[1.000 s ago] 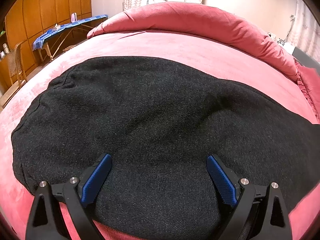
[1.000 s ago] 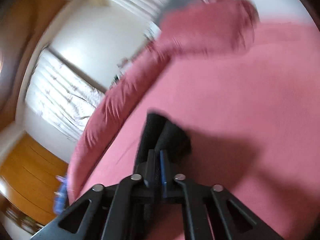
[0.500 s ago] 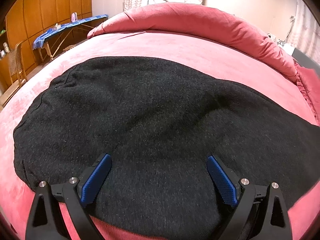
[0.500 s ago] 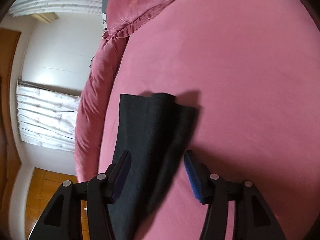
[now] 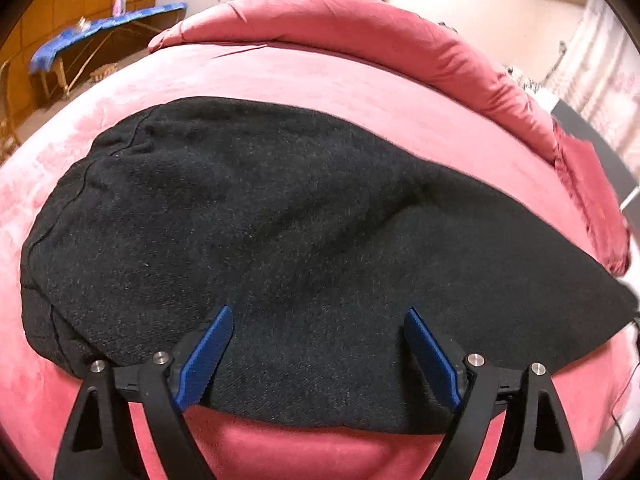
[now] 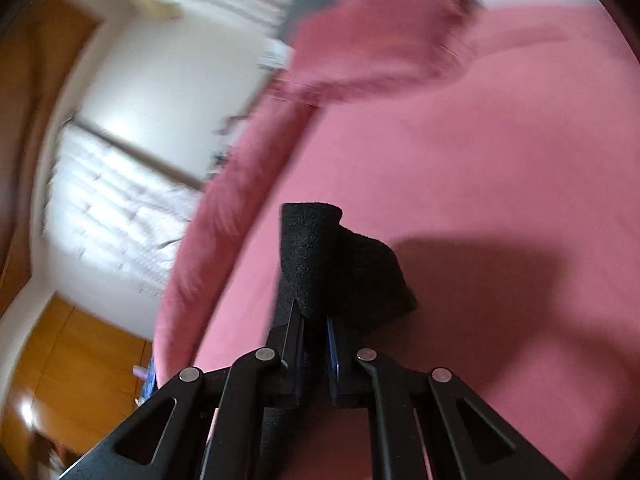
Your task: Fold large clothes
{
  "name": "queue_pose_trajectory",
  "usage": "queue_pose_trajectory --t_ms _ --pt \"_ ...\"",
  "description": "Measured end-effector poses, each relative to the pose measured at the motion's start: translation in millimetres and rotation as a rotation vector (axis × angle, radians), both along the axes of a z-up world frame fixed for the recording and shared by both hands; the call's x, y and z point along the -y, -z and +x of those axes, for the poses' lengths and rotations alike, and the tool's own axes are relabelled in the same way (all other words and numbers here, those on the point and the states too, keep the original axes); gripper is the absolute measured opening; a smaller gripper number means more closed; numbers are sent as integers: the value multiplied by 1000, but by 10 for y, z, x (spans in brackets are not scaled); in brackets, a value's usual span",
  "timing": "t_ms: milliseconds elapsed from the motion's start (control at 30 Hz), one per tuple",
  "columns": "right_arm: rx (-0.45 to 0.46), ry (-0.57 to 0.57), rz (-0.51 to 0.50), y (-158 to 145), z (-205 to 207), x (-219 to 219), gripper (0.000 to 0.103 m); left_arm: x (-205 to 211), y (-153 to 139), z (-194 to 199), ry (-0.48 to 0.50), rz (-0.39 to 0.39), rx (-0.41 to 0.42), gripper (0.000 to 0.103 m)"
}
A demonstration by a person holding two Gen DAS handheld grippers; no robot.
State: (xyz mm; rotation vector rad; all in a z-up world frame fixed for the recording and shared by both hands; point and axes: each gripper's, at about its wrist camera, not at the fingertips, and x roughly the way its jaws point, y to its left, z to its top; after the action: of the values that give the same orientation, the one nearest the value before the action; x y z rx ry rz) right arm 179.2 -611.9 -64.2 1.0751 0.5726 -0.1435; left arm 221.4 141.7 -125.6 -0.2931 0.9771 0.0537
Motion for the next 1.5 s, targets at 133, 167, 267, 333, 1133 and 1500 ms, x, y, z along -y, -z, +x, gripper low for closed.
queue_pose_trajectory --t_ms 133,167,267,333,1133,1500 --pt "-188 18 190 1032 -17 142 9 245 -16 -64 58 59 8 88" --pt "-80 61 291 1156 -119 166 11 324 -39 -98 80 49 23 88" --pt "-49 57 275 1104 -109 154 19 582 -77 -157 142 14 71 89" --pt "-69 61 261 1040 -4 146 32 755 -49 -140 159 -23 82 89" --pt "-147 29 -45 -18 286 -350 16 1385 47 -281 128 141 -25 103" --pt "-61 -258 -255 -802 699 -1451 14 827 -86 -718 142 -3 40 103"
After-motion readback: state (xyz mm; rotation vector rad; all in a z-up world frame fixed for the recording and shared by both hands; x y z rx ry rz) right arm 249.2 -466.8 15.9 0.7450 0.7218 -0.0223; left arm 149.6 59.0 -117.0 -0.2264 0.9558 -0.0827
